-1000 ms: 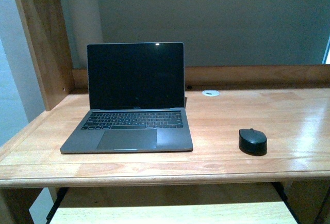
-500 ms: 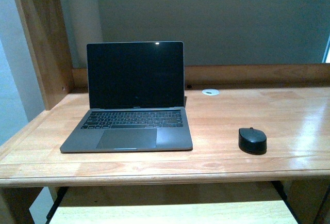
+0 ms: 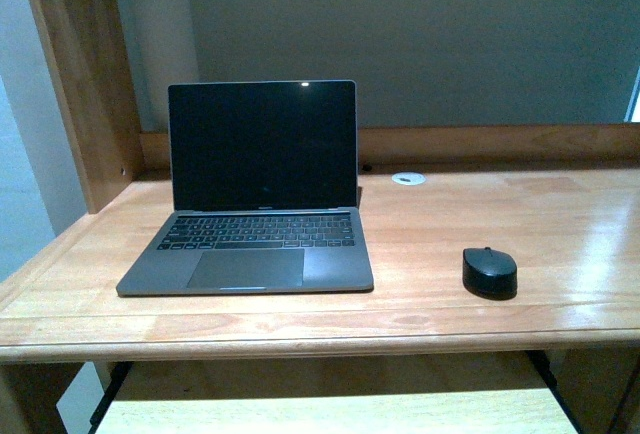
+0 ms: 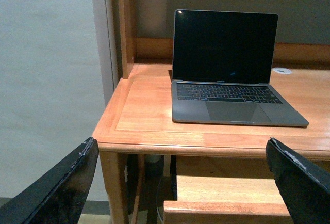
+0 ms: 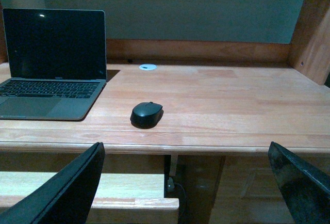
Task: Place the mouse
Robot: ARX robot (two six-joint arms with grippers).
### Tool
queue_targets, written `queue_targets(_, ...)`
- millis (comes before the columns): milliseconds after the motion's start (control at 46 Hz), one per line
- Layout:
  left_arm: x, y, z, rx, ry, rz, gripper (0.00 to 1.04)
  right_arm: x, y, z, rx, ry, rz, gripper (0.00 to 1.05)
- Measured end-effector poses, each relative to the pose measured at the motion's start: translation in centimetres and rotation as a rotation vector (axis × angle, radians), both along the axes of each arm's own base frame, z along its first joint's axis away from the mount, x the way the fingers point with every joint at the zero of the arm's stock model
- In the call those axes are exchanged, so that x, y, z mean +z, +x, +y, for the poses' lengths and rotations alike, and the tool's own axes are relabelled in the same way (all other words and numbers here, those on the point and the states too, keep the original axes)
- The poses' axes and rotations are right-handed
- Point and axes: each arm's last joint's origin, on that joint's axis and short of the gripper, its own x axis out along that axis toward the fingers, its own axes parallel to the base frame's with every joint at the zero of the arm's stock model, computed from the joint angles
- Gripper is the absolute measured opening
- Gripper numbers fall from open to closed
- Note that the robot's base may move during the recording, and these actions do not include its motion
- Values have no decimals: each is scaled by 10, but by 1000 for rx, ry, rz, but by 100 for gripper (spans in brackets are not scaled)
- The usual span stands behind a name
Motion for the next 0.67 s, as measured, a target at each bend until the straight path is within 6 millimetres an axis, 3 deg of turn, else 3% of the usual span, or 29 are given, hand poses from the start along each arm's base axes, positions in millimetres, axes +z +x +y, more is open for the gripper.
queue_targets(674,0,0,0,0,0,0,98,0,0,0,0,0,0,98)
